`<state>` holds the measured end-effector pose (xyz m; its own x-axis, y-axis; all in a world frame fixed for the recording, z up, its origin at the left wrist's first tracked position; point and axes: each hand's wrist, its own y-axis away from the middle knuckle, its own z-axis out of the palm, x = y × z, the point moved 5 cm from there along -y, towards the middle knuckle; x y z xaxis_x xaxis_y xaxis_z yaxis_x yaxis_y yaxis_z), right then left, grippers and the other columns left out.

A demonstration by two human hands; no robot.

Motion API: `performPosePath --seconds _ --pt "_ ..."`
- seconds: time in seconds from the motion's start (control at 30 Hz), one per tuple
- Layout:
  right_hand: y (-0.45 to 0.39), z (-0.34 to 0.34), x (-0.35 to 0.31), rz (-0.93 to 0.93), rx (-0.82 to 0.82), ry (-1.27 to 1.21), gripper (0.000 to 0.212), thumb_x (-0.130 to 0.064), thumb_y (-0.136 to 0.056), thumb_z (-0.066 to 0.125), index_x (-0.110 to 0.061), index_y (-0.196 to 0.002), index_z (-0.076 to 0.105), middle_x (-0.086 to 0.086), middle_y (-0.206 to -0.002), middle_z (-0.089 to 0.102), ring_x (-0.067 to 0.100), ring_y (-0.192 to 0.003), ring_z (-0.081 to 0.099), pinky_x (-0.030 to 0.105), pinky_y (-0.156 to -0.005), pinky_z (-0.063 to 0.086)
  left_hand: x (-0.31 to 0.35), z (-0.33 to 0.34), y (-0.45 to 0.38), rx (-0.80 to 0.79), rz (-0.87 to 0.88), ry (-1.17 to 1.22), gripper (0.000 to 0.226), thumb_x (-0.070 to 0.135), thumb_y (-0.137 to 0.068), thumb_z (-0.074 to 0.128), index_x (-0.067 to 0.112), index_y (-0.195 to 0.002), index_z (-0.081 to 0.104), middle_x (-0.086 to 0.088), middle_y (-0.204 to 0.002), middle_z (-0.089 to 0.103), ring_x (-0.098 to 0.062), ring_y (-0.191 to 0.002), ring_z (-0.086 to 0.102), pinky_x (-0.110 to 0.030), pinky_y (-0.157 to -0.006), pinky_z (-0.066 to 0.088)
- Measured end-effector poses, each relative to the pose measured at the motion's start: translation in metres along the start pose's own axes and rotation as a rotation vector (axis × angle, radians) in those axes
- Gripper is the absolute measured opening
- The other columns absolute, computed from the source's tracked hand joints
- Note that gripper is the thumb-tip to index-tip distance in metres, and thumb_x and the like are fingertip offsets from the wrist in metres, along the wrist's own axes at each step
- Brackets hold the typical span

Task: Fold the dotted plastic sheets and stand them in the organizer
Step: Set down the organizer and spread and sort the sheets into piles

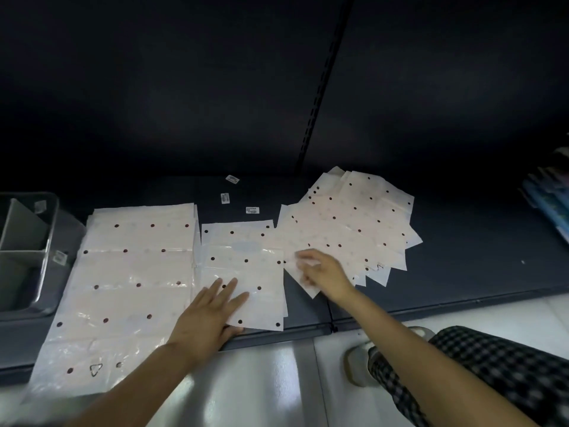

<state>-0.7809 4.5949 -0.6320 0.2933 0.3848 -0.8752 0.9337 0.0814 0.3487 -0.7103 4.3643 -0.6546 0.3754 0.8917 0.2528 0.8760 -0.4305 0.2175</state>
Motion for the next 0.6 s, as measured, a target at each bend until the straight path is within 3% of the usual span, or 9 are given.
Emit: performPosePath --seconds 0.07,0.13,0.17,0.23,0.3,0.37,0.47,0.53,0.6 --pt "-0.005 -0.017 0.002 -0.016 0.09 0.157 0.031 -0.017 -0.091 0.061 -0.01 -0.121 0.06 -0.004 -0.111 0.061 0.007 -0.075 0.056 0.02 -0.079 0.046 0.002 -0.01 0.0 0.086 0.015 0.062 0.052 0.026 -0.092 0.058 0.032 -0.141 0.042 0.002 -0.155 0.022 -0.024 -0.143 0.025 -0.035 -0.116 0.016" --pt "-0.005 -0.013 0.0 -0.057 0.046 0.288 0.033 -0.019 -0.089 0.063 -0.016 -0.122 0.06 -0.004 -0.123 0.058 0.009 -0.096 0.054 0.016 -0.087 0.041 0.007 -0.026 0.001 0.196 0.041 0.106 0.05 0.008 -0.06 0.087 0.029 -0.103 0.073 0.002 -0.121 0.065 -0.022 -0.11 0.064 -0.038 -0.091 0.051" --pt "-0.005 -0.005 -0.005 -0.09 -0.003 0.312 0.036 -0.02 -0.089 0.064 -0.019 -0.124 0.058 -0.004 -0.128 0.056 0.01 -0.107 0.051 0.015 -0.091 0.039 0.009 -0.033 0.002 0.273 0.063 0.106 0.048 0.004 -0.05 0.091 0.029 -0.089 0.077 0.004 -0.107 0.072 -0.02 -0.097 0.069 -0.037 -0.08 0.056" --pt "-0.002 0.015 -0.022 -0.188 -0.116 0.333 0.045 -0.027 -0.089 0.063 -0.027 -0.132 0.051 -0.011 -0.136 0.048 0.009 -0.125 0.04 0.017 -0.103 0.031 0.012 -0.045 0.001 0.336 0.136 0.206 0.034 0.003 -0.058 0.085 0.027 -0.081 0.077 0.006 -0.101 0.073 -0.019 -0.097 0.069 -0.029 -0.085 0.053" --pt "0.002 0.035 -0.045 -0.255 -0.243 0.311 0.055 -0.037 -0.088 0.063 -0.038 -0.138 0.04 -0.019 -0.142 0.038 0.001 -0.132 0.03 0.015 -0.106 0.024 0.014 -0.062 -0.001 0.336 0.234 0.301 0.021 0.01 -0.069 0.075 0.027 -0.081 0.076 0.012 -0.097 0.073 -0.01 -0.099 0.065 -0.024 -0.088 0.039" --pt "0.003 0.051 -0.067 -0.268 -0.391 0.255 0.058 -0.043 -0.089 0.059 -0.043 -0.141 0.032 -0.023 -0.146 0.034 -0.006 -0.134 0.026 0.014 -0.106 0.022 0.014 -0.079 -0.007 0.236 0.32 0.376 0.016 0.016 -0.076 0.075 0.029 -0.085 0.076 0.018 -0.091 0.072 0.002 -0.093 0.06 -0.02 -0.087 0.038" --pt "0.005 0.073 -0.081 -0.258 -0.599 0.251 0.054 -0.046 -0.093 0.05 -0.041 -0.143 0.03 -0.02 -0.149 0.032 -0.006 -0.135 0.025 0.014 -0.107 0.02 0.011 -0.093 -0.012 0.094 0.356 0.401 0.01 0.027 -0.082 0.072 0.032 -0.09 0.075 0.022 -0.091 0.071 0.007 -0.091 0.06 -0.008 -0.082 0.04" --pt "0.002 0.081 -0.069 -0.268 -0.59 0.41 0.056 -0.047 -0.094 0.049 -0.038 -0.144 0.029 -0.013 -0.153 0.027 0.003 -0.14 0.019 0.02 -0.111 0.016 0.006 -0.084 -0.011 0.026 0.332 0.269 0.014 0.029 -0.087 0.066 0.033 -0.098 0.074 0.023 -0.109 0.067 0.007 -0.106 0.056 -0.007 -0.086 0.038" --pt "-0.008 0.072 -0.046 -0.277 -0.396 0.56 0.057 -0.045 -0.094 0.048 -0.032 -0.146 0.028 -0.009 -0.155 0.023 0.011 -0.144 0.011 0.025 -0.114 0.01 0.001 -0.056 -0.004 -0.166 0.28 0.187 0.024 0.041 -0.09 0.059 0.036 -0.112 0.068 0.024 -0.137 0.047 0.006 -0.131 0.037 -0.011 -0.103 0.029"
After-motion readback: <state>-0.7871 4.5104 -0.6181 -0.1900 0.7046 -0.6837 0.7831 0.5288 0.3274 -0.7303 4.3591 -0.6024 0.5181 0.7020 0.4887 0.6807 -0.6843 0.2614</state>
